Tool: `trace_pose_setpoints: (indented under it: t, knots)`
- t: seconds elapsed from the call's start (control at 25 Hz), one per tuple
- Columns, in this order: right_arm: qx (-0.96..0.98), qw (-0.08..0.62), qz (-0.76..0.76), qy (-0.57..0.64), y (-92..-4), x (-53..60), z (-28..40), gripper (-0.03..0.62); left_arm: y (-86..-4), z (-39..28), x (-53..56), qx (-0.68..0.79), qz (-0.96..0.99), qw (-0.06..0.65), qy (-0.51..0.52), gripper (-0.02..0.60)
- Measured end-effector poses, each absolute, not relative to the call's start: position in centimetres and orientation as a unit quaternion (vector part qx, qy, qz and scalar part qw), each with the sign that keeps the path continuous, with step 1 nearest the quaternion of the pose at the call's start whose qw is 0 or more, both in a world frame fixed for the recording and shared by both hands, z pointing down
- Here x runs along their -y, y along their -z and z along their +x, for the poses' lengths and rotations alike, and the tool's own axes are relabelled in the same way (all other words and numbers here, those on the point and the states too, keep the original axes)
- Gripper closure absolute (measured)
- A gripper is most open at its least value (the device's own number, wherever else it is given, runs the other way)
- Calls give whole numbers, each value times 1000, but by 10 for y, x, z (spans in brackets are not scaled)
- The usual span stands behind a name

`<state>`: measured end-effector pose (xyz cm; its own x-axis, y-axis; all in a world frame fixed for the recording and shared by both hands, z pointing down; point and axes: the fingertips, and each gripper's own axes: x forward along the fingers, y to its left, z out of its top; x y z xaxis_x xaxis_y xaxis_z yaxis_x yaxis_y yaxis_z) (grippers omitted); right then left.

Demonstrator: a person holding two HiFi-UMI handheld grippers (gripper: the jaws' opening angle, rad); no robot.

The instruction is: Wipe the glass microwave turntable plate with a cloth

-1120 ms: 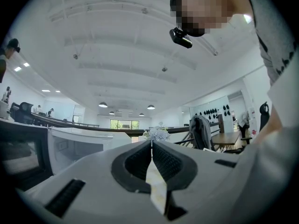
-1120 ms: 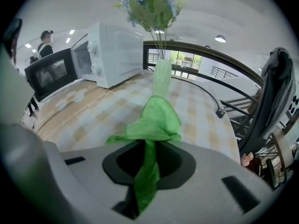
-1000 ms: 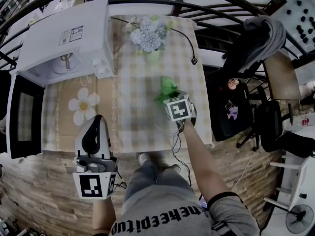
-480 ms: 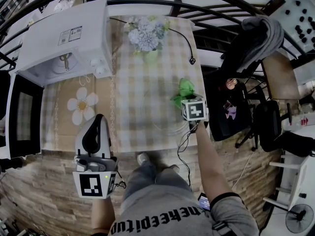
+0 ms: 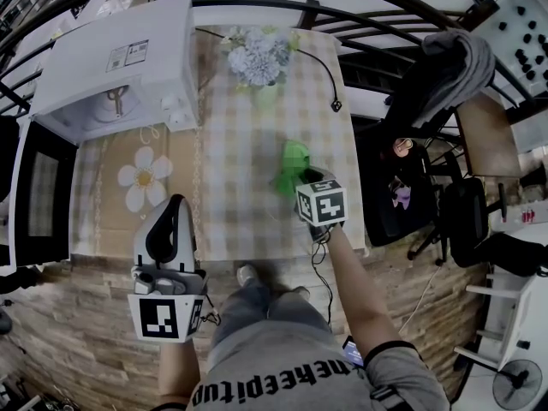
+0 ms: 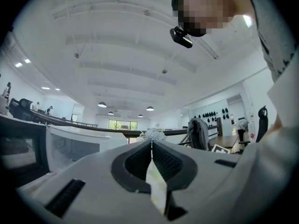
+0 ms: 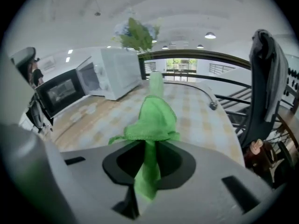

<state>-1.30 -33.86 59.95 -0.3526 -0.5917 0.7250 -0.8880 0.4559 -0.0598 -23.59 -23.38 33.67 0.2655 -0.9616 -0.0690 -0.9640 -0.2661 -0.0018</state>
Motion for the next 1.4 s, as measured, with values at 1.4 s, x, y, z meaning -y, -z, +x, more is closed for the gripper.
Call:
trace_pose_setpoints:
  t: [1.4]
  knots:
    - [767,386,475,-192,-630,321,22,534,-336,-224,234,-600,-799,16,-27,571]
